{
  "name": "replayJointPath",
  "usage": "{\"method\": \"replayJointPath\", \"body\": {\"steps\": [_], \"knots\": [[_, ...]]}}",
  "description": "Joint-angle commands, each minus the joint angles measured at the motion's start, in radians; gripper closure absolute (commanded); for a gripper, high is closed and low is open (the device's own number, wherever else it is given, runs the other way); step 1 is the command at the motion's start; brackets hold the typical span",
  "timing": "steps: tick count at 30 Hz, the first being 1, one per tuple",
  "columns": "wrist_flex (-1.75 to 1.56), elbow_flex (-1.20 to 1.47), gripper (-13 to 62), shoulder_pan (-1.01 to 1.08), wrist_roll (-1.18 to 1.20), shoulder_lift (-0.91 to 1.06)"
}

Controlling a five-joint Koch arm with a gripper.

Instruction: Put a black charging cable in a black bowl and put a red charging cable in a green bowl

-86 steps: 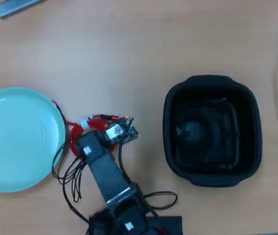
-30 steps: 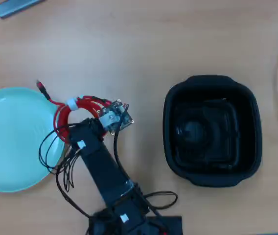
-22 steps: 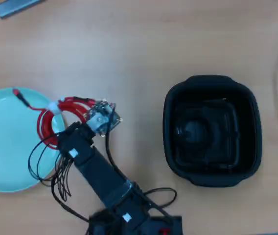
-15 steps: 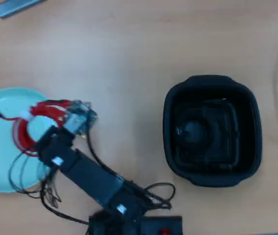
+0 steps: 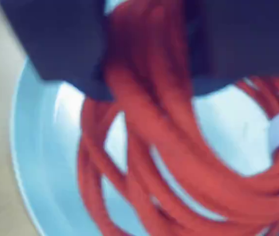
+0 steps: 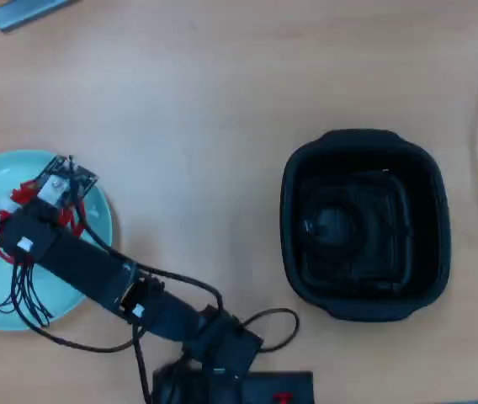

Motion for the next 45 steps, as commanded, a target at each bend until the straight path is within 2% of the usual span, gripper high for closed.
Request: {"method": "replayJointPath", "body": {"steps": [1,11,17,21,31,37,45], "knots": [[-0.035,-0.117,43.2,-0.034,0.02,-0.006],[-0.029,-0.107,29.6,-0.094,0.025,-0.057],[0.087,-0.112,23.5,-0.077,0.025,-0.049],[0.158,-0.107,23.1,0.002,0.02,-0.04],[0.302,-0.075,23.2,0.347,0.012,0.227],[0.298,-0.011,23.5,0.657,0.015,0.229],[0.27,0.107,25.3,0.788,0.005,0.227]]}}
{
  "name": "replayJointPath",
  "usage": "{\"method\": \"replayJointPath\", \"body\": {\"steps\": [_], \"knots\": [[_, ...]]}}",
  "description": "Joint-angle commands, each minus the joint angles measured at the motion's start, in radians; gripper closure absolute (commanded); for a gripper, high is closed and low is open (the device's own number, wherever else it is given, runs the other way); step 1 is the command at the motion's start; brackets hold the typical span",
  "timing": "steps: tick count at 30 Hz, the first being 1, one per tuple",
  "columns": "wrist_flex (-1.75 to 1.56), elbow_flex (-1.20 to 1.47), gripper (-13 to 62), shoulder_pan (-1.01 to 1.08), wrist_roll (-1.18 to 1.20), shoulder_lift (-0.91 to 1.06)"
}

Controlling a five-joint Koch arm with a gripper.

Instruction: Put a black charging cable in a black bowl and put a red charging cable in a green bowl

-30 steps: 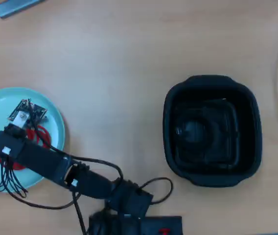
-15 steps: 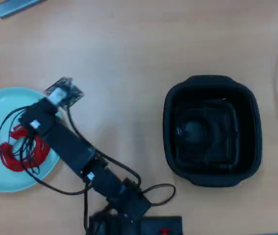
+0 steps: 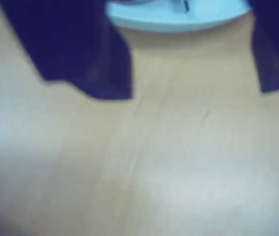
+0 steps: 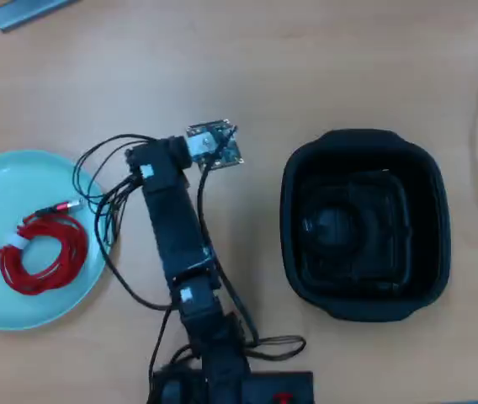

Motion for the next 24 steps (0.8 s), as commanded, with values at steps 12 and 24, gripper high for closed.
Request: {"method": "replayJointPath", "body": {"steps": [12,24], "knots": [[-0.319,0.457,29.9,0.064,0.003,0.179],[-0.644,1.169,29.9,0.109,0.034,0.701]]}}
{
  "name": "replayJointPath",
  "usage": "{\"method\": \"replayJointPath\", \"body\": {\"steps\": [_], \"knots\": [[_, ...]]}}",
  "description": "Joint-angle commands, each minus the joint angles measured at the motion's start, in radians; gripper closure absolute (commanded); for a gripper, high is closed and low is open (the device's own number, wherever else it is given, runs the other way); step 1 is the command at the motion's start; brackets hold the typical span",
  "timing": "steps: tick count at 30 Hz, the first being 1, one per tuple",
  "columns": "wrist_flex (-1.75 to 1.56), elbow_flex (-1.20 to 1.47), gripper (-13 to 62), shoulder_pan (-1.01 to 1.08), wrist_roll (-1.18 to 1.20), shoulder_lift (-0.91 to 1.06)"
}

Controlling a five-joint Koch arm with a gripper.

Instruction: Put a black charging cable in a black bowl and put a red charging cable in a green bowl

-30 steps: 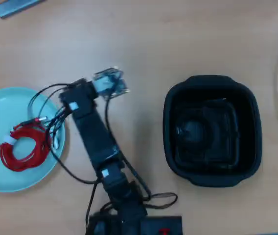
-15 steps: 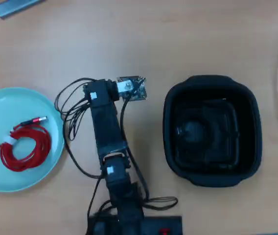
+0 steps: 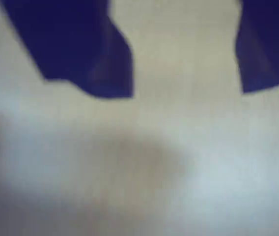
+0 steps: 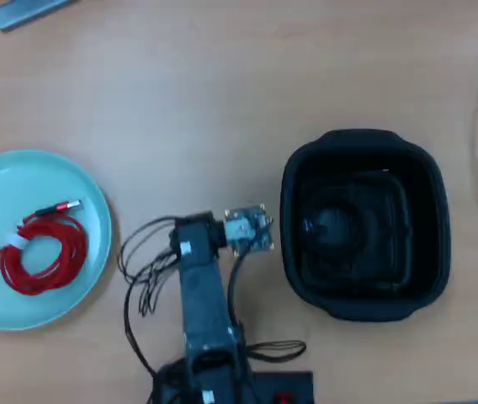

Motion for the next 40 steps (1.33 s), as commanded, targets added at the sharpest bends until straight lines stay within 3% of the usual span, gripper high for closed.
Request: {"method": "replayJointPath", "body": {"steps": [1,6,13,30,40], "knots": [[-0.104,0.057,29.9,0.018,0.052,0.143],[-0.345,0.351,30.1,0.023,0.132,0.359],[-0.471,0.549,30.1,-0.015,0.133,0.43],[-0.936,0.957,29.5,-0.028,0.133,0.426],[-0.968,0.973,30.1,-0.031,0.135,0.426]]}}
